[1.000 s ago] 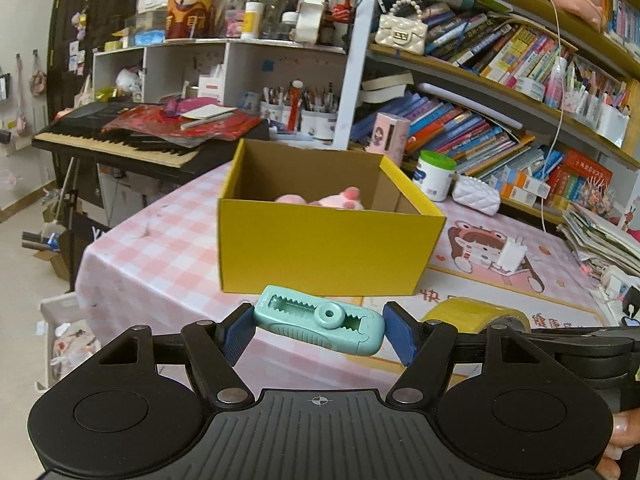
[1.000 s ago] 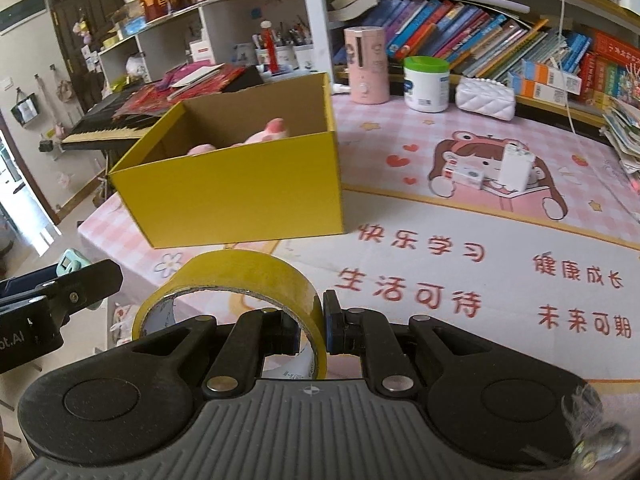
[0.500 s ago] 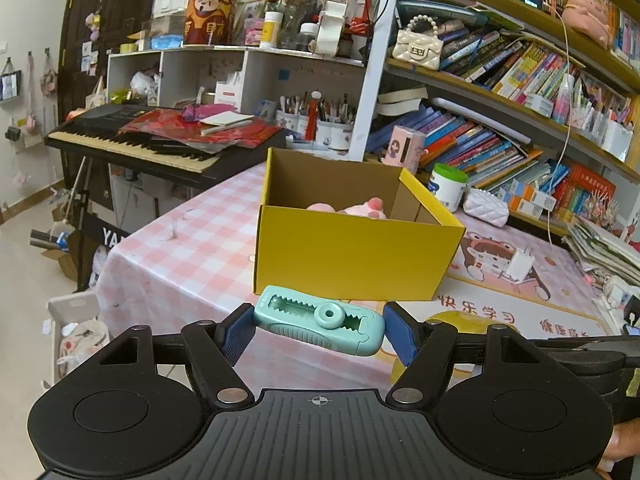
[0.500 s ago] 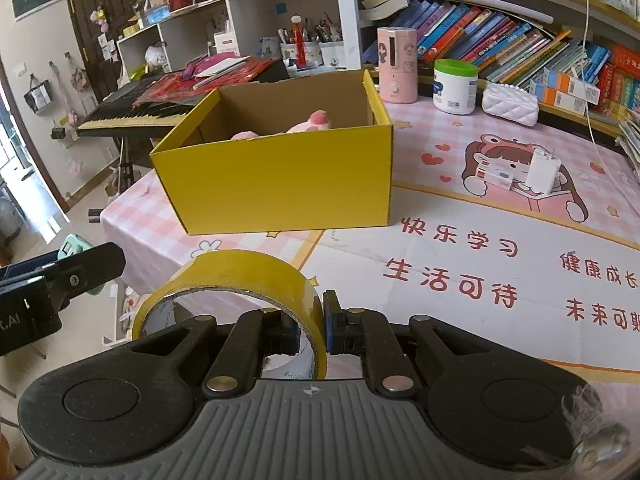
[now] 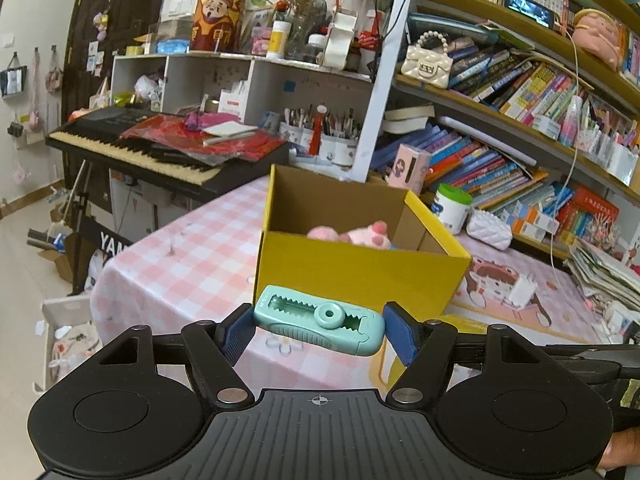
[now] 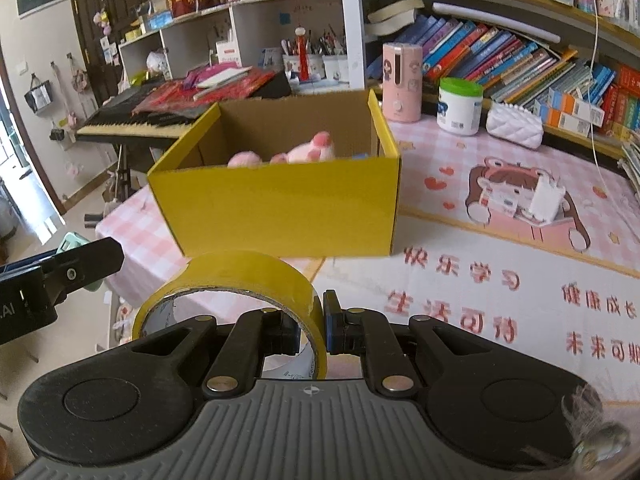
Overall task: Organize objects
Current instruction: 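Carry the tape roll and green holder with both tools over the yellow box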
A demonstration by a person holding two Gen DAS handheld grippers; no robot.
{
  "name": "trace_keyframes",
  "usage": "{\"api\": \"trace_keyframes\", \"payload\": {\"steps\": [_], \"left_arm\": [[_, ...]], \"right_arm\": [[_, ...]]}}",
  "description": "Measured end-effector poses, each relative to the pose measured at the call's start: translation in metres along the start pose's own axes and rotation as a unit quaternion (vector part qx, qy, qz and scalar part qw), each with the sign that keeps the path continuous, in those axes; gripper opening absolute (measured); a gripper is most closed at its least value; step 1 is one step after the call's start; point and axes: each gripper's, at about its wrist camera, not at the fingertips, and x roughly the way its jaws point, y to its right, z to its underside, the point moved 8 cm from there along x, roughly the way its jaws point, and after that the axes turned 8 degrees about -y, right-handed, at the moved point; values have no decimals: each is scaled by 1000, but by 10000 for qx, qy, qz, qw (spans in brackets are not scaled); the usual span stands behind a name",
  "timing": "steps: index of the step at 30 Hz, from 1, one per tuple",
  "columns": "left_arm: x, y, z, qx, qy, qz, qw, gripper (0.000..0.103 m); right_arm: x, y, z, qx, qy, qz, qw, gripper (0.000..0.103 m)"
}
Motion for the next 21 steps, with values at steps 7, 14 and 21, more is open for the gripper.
{"api": "trace_keyframes", "payload": {"steps": [7,14,21], "left_arm": [[17,1,-37,9,280,-105,9996,70],[45,8,-76,154,522,-275,9981,70],[87,13,-90,148,343,-416,9984,70]], "right_arm": [[7,5,-49,19,419,-76,9991,11],[25,15,-107,-67,833,-83,9965,11],[54,36,-147,-109,908,-21,9958,11]]}}
